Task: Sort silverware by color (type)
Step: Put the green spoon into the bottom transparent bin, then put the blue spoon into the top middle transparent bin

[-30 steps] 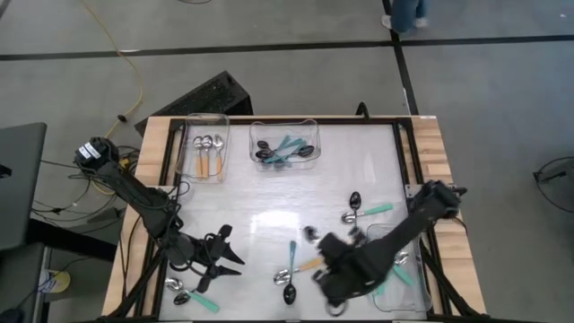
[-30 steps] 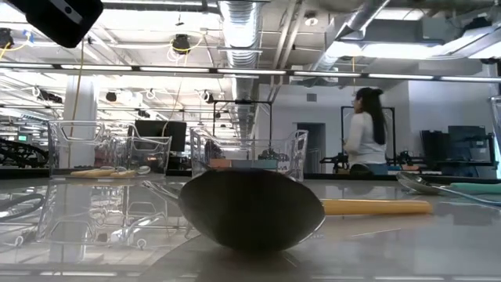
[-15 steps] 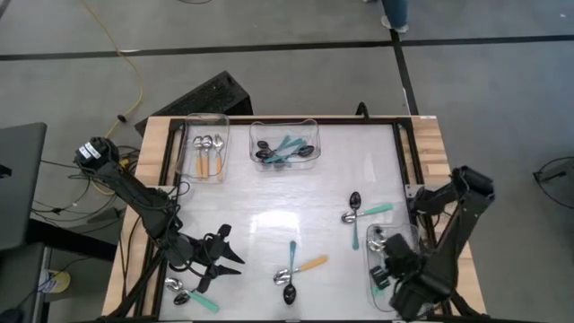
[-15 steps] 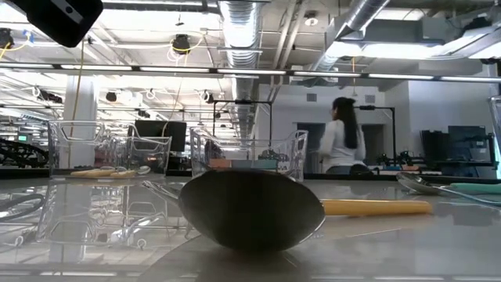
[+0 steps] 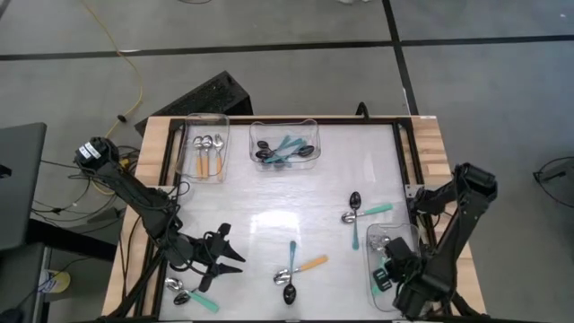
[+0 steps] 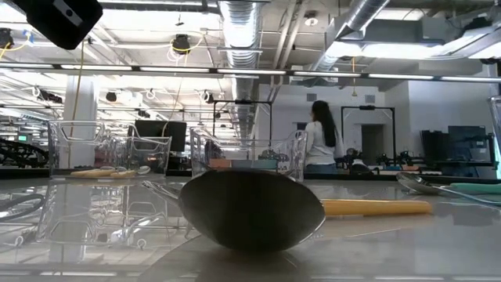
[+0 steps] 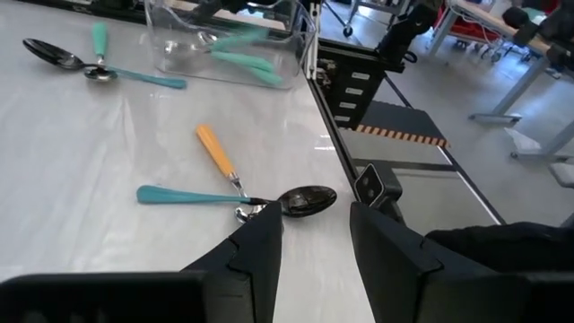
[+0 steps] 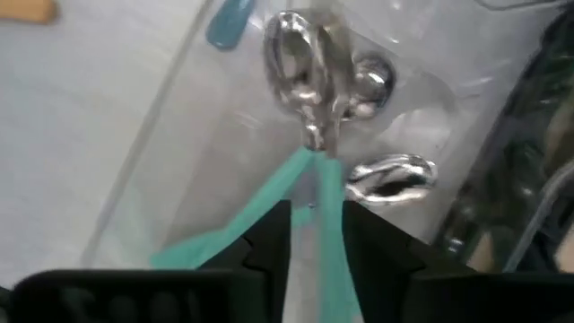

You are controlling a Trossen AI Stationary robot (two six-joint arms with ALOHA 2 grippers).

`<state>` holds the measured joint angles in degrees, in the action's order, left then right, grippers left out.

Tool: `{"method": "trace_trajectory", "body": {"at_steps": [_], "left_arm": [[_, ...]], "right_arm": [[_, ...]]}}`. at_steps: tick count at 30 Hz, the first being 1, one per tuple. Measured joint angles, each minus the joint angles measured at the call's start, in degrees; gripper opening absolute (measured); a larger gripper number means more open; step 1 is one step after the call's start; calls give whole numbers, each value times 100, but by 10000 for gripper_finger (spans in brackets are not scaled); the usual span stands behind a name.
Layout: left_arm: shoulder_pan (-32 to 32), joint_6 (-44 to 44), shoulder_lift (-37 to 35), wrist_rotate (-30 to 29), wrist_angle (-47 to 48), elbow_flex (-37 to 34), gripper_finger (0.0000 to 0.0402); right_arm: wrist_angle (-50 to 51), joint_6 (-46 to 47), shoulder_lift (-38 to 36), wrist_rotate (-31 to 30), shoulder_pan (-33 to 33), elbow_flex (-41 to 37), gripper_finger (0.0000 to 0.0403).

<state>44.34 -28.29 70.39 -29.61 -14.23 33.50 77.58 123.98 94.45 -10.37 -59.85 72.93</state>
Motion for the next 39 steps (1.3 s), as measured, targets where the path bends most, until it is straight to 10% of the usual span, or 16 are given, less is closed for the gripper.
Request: {"method": "trace_trajectory", "body": {"at_steps": [16, 32, 39], "left_arm": [[5, -357, 0, 234, 147, 0, 118], [20, -1496, 2, 368, 1477, 0, 118], [118, -1674, 2, 339, 1700, 0, 118]], "right_arm": [[-523, -1543, -850, -465, 606, 7, 207], [-6555, -9255, 7, -1361, 2224, 31, 196], [-7110, -10428, 1260, -800, 2481, 248, 196]]}}
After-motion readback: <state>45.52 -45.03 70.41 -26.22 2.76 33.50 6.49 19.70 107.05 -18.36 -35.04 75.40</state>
